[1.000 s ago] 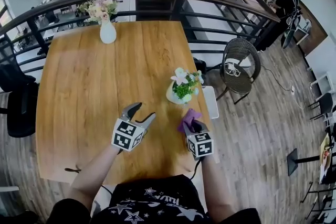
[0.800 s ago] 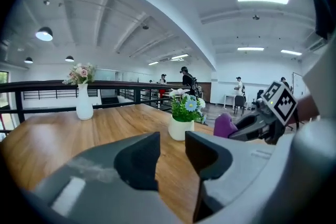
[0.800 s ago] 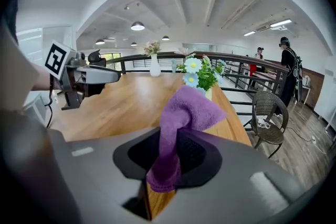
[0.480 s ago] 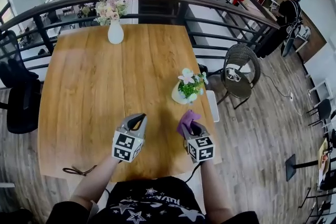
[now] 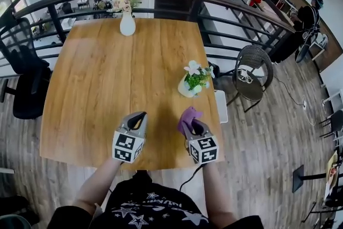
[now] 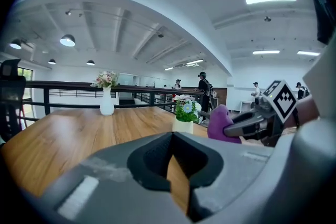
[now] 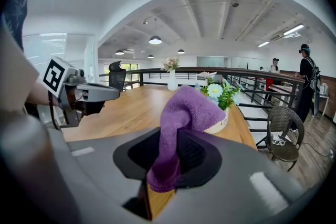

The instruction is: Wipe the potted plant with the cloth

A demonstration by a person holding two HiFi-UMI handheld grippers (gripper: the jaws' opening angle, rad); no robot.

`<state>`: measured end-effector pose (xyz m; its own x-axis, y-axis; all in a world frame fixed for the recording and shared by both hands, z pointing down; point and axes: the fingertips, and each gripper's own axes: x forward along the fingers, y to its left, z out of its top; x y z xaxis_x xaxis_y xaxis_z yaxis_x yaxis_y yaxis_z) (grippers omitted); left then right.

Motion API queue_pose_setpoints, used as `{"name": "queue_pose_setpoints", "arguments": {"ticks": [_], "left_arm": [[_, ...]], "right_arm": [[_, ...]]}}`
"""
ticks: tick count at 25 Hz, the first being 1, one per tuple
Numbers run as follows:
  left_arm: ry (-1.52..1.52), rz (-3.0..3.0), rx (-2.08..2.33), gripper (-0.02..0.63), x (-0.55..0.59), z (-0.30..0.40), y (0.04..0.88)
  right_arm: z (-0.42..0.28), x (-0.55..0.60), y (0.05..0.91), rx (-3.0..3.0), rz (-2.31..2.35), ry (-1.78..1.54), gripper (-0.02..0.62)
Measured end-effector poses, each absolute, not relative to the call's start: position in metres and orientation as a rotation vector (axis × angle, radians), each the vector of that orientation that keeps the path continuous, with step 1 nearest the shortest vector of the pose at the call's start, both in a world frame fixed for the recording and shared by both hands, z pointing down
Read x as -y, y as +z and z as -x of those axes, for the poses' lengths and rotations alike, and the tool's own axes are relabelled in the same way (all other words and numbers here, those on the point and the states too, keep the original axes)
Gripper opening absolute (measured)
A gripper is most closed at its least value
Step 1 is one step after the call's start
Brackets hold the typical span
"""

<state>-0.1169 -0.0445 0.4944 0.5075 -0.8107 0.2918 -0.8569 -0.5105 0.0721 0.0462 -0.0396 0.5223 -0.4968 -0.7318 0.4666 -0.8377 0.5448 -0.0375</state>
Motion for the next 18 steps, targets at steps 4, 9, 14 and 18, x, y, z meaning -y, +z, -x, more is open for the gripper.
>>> {"name": "queue_pose_setpoints", "arguments": {"ticks": [4, 9, 14, 18], "left_arm": [[0.342, -2.527, 1.465, 0.002, 0.014, 0.117, 0.493], [0.326, -2.513, 1.512, 0.002, -0.02, 0.118, 0.487], [0.297, -2.485, 1.57, 0.002, -0.054, 0.123, 0.479], [0.291, -2.458, 1.595, 0.002, -0.083, 0.125, 0.476]], "right_arm": [[-0.051, 0.021, 0.514, 2.44, -1.286, 0.372, 0.081], [-0.045, -0.007, 0.509, 2.46, -1.225, 0.324, 0.081], [-0.04, -0.04, 0.506, 2.481, -1.184, 0.304, 0.081], [-0.043, -0.068, 0.498, 2.489, -1.168, 0.282, 0.081]]}}
